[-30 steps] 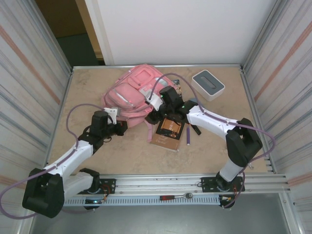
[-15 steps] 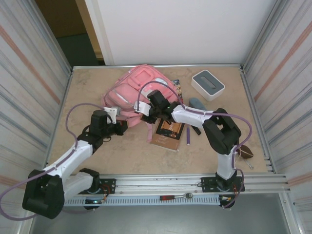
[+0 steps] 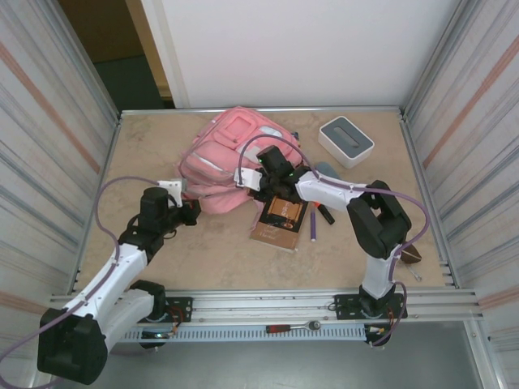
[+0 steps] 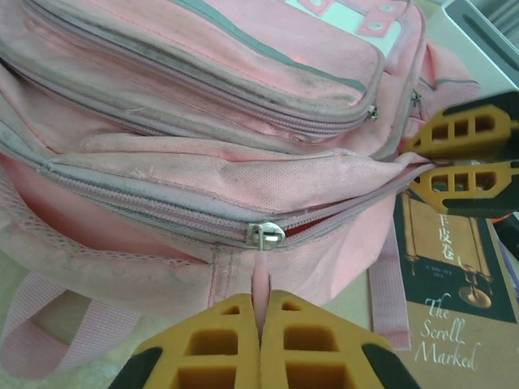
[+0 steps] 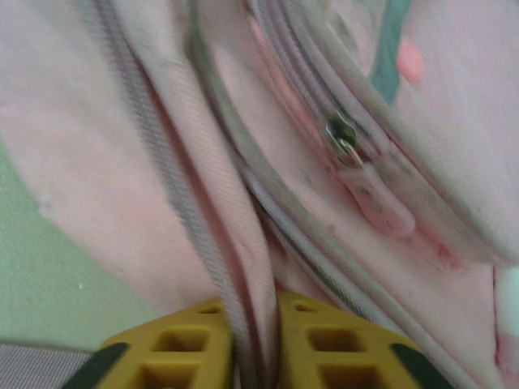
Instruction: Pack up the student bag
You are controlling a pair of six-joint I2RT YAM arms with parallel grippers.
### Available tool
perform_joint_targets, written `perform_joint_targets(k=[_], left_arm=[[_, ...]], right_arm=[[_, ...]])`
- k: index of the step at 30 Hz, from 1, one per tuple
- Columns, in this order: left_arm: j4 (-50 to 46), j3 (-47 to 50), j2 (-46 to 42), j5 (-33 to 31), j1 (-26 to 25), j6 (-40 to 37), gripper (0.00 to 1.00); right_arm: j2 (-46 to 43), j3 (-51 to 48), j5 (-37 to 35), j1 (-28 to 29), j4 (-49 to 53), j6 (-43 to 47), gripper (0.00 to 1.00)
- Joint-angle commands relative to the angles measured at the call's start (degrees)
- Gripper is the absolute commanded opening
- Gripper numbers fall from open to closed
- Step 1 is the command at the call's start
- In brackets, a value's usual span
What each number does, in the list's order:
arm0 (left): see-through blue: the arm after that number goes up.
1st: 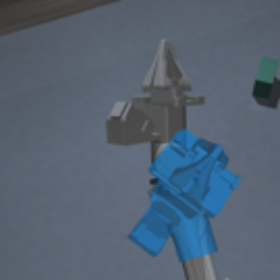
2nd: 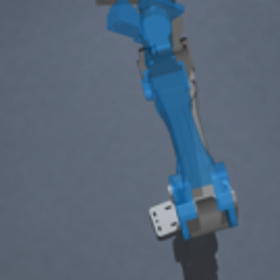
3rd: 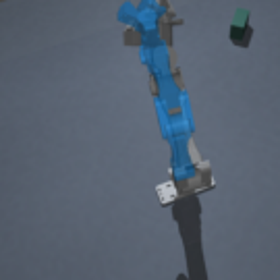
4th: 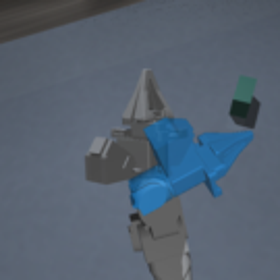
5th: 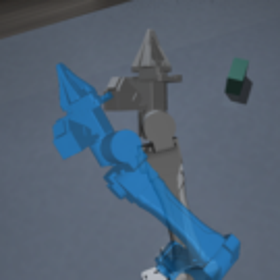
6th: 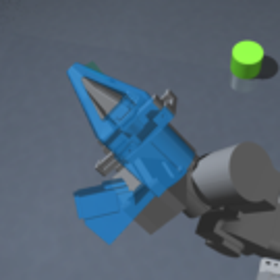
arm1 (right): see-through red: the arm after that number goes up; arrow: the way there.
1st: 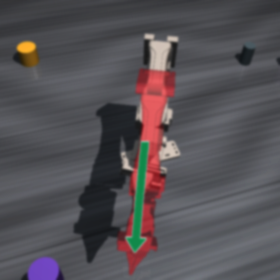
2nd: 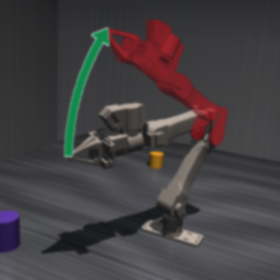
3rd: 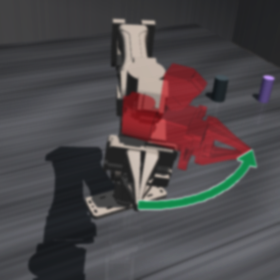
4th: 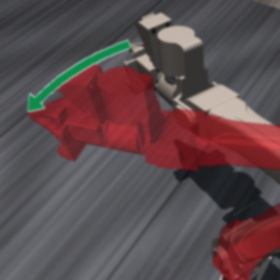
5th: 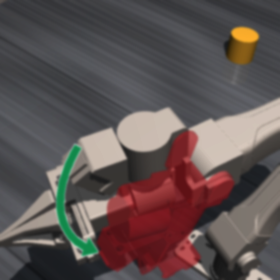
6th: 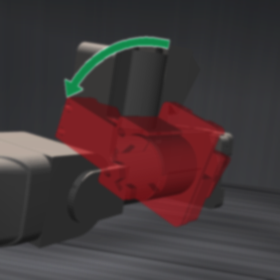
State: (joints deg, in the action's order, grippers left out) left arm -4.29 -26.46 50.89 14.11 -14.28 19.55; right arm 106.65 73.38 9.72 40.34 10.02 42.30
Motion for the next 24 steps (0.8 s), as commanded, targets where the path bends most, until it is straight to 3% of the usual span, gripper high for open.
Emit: perform_joint_targets(k=[1, 4, 7, 11, 16, 18, 22, 24], left_arm=[[2.5, 0.1, -0.3, 6.3, 0.5, 1.0, 0.0], [4.6, -0.1, 0.1, 8.5, -0.8, 1.9, 0.0], [4.6, -0.5, 0.6, 7.7, -2.9, 1.1, 0.0], [4.6, -0.6, 1.4, 6.5, -4.5, 0.5, 0.0], [3.8, -0.2, 1.3, 3.3, -5.2, 0.0, 0.0], [3.8, 0.2, 1.1, 2.0, -5.2, 0.1, 0.0], [3.7, 1.2, 1.0, -1.4, -5.2, 0.0, 0.0], [3.4, 1.5, 1.0, -3.4, -5.1, -0.1, 0.0]], right_arm=[[-3.6, 3.0, -1.9, -1.7, 4.5, -0.5, 0.35], [-5.7, 2.4, 5.3, -0.4, 4.8, -6.0, 0.53], [-6.4, 0.5, 7.8, 2.2, 1.5, -10.5, 0.61], [-3.2, 1.6, 6.8, 5.7, -3.2, -14.7, 0.63], [2.9, 6.5, 3.1, 7.7, -1.4, -14.0, 0.62], [3.6, 6.4, 2.9, 7.8, -1.1, -14.0, 0.58], [2.9, 5.1, 1.2, 7.7, -1.1, -13.9, 0.24], [1.8, 4.0, 0.7, 7.2, -1.1, -13.4, 0.13]])
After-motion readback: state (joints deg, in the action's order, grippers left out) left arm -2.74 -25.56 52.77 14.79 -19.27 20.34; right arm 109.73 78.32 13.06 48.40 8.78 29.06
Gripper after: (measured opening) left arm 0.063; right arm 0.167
